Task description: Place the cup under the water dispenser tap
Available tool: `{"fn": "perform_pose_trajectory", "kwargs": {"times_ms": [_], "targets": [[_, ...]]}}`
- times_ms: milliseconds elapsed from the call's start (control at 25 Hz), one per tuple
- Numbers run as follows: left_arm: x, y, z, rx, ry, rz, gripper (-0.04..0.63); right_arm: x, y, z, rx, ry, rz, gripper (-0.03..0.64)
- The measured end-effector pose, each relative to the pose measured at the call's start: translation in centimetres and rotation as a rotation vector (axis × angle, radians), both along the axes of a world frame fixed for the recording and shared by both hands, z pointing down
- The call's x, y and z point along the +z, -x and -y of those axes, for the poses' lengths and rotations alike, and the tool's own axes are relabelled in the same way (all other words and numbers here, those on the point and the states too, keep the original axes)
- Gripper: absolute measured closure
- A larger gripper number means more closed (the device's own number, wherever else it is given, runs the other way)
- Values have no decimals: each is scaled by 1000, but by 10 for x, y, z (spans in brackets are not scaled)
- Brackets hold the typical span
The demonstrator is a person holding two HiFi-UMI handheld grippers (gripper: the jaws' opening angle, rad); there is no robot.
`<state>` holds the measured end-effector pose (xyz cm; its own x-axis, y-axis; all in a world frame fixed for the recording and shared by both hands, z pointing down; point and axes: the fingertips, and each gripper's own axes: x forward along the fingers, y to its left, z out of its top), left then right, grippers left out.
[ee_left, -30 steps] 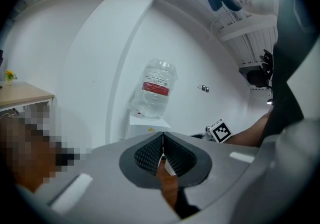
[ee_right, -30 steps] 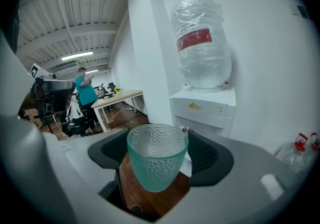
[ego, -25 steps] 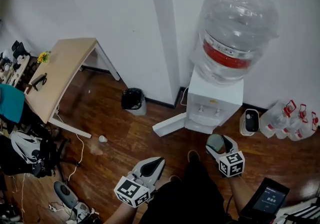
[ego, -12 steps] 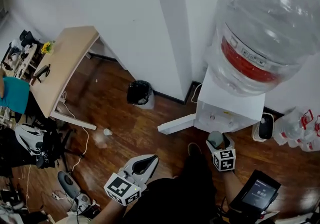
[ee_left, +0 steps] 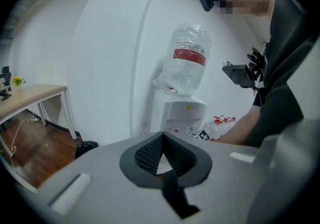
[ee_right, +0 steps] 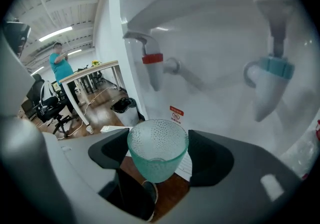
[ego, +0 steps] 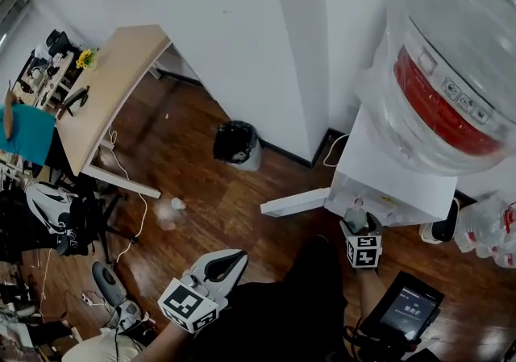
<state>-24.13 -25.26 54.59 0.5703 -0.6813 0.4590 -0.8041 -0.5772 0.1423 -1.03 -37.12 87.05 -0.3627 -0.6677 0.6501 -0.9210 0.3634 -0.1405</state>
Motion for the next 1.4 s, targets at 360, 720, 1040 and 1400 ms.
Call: {"fn": "perform_pose_trajectory", "kwargs": {"times_ms": [360, 720, 1040, 1400], "targets": [[10, -6, 25, 23, -11, -88, 595, 8, 4, 34, 37, -103, -22, 252], [16, -18, 53, 68, -12, -177, 595, 27, 14, 40, 49, -178, -33, 253], [36, -61, 90, 122, 4, -179, 595, 26, 12, 43, 100, -226, -31, 255], [42, -95, 78, 223, 58, -145, 595, 34, 14, 39, 93, -177, -25, 203]]}}
